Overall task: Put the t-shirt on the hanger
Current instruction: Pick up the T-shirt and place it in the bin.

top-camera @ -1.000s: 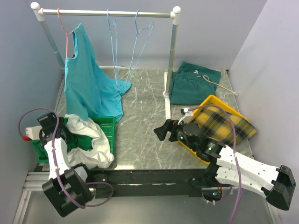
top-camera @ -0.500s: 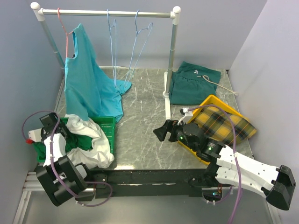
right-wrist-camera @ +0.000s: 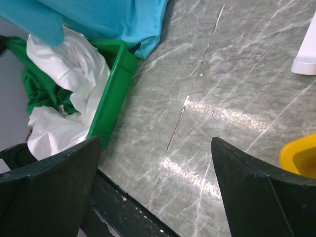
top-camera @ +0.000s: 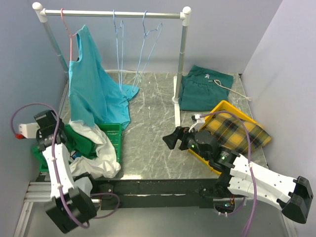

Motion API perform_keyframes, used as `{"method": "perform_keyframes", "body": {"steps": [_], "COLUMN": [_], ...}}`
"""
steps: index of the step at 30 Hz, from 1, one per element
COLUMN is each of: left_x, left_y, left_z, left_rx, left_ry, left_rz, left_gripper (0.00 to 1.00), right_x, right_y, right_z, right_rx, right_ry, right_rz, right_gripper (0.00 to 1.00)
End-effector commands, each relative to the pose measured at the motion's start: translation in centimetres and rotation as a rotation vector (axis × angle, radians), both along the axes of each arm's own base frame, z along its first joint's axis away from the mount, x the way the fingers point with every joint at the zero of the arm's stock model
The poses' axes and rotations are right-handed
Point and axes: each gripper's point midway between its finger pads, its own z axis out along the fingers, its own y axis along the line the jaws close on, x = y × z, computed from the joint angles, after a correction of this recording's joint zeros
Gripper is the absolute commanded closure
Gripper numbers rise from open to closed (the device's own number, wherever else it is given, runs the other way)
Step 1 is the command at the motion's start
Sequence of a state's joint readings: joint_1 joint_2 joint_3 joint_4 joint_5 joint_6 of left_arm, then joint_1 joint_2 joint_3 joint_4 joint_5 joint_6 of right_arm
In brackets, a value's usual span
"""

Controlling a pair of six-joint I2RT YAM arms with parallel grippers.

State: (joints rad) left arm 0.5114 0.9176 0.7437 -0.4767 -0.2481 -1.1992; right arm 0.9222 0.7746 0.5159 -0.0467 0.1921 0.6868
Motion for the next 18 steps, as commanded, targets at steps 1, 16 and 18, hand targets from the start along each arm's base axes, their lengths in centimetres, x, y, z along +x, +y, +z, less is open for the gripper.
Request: {"method": "perform_keyframes", "body": {"steps": [1, 16, 18], "left_x": [-1.1, -3.2, -3.7], "left_y": [0.5, -3.4, -4.3], "left_z": [6.4, 25.5, 28.8], "left_rx": [0.141, 0.483, 0.519], "left_ry": [-0.084, -0.385, -0.438], "left_rz": [0.012, -0.189, -0.221], "left_gripper": [0.99, 0.99, 0.99], "right_x": [0.4, 0.7, 0.8], "right_y": [0.2, 0.5, 0.5], "right_z": [2.2, 4.0, 4.4], "right_rx": [0.038, 0.054, 0.048], "right_ry": [-0.039, -0.07, -0.075], "right_rz": [-0.005, 0.001, 0.0], "right_gripper": [0.0, 0.0, 0.0]}}
